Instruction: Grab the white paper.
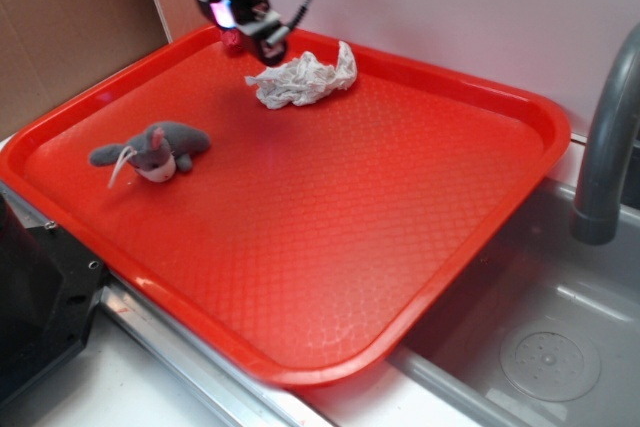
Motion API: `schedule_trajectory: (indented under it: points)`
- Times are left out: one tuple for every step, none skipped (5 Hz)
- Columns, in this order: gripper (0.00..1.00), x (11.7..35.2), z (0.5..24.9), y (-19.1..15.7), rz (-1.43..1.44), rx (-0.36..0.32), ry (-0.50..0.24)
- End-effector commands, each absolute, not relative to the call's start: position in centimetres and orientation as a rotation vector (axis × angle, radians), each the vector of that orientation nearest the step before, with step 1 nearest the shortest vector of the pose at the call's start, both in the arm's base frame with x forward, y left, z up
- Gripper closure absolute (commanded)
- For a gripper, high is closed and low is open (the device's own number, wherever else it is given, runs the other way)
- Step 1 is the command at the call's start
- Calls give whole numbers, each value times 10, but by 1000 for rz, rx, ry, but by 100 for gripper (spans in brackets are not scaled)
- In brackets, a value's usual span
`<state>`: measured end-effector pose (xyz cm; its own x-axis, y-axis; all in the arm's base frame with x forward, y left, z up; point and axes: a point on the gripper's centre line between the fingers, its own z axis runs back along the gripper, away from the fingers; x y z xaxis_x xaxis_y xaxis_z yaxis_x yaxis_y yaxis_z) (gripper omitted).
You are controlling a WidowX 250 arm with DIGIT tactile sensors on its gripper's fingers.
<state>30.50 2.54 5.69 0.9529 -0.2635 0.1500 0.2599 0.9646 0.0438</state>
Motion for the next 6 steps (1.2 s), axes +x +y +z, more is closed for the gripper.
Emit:
schedule_trajectory:
  points:
    - [0, 342, 36, 0, -373, 51, -162]
    - [0, 318, 43, -24, -464, -14, -149]
    - [25, 299, 48, -33, -453, 9, -106]
    - [100, 297, 59, -35, -402, 13, -64]
    - [100, 297, 71, -26, -315, 69, -37]
    - [100, 287, 117, -10, -183, 118, -84]
